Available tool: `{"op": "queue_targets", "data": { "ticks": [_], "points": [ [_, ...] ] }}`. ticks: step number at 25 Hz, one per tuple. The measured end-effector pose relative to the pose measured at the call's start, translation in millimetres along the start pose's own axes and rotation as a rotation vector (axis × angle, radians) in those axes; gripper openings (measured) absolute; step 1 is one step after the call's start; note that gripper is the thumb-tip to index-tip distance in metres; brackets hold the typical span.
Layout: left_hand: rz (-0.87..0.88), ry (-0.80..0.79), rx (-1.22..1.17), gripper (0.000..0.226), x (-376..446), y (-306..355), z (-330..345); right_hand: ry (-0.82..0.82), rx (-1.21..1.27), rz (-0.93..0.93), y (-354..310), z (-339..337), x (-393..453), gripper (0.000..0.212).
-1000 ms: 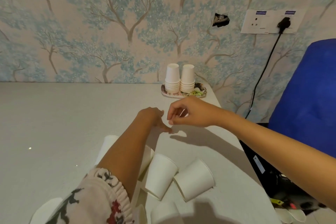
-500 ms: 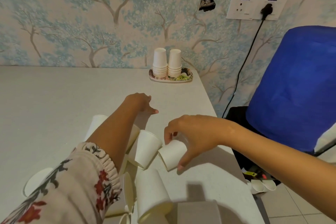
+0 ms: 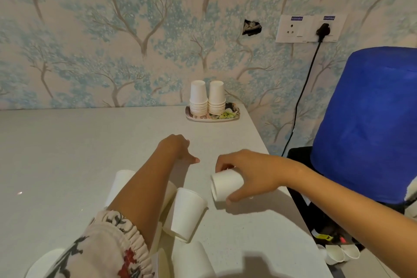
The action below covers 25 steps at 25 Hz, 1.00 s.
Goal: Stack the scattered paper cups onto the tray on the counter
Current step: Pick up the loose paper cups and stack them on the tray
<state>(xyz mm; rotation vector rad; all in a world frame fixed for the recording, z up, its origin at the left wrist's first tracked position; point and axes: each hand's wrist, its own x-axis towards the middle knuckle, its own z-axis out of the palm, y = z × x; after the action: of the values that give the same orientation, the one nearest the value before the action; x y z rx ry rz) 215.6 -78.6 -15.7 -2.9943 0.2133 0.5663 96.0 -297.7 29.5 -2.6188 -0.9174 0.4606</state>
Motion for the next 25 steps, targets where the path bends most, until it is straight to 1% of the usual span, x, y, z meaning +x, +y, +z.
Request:
{"op": "queue_targets", "data": {
  "ticks": [2, 5, 7, 12, 14, 16, 19, 25],
  "points": [
    [0.004, 0.002, -0.019, 0.088, 1, 0, -3, 0.082, 0.154, 0.031, 15, -16, 12, 0.052],
    [0.001, 0.012, -0.017, 0.089, 3, 1, -5, 0.293, 0.296, 0.093, 42, -33, 40, 0.059],
    [-0.008, 0.004, -0.013, 0.091, 6, 0, -6, 0.444, 0.344, 0.146, 59, -43, 64, 0.064],
    [-0.027, 0.016, -0.043, 0.098, 16, -2, -4, 0.824, 0.431, 0.277, 101, -77, 126, 0.066],
    [-0.032, 0.029, -0.067, 0.098, 19, -3, -3, 0.957, 0.435, 0.294, 113, -93, 146, 0.068],
    [-0.033, 0.034, -0.074, 0.099, 20, -2, -3, 1.055, 0.411, 0.289, 121, -108, 165, 0.068],
    [-0.04, 0.048, -0.09, 0.101, 24, -3, -3, 1.116, 0.379, 0.274, 130, -126, 191, 0.069],
    [-0.045, 0.037, -0.047, 0.104, 24, -4, -6, 1.06, 0.327, 0.303, 137, -133, 227, 0.069]
  ]
}}
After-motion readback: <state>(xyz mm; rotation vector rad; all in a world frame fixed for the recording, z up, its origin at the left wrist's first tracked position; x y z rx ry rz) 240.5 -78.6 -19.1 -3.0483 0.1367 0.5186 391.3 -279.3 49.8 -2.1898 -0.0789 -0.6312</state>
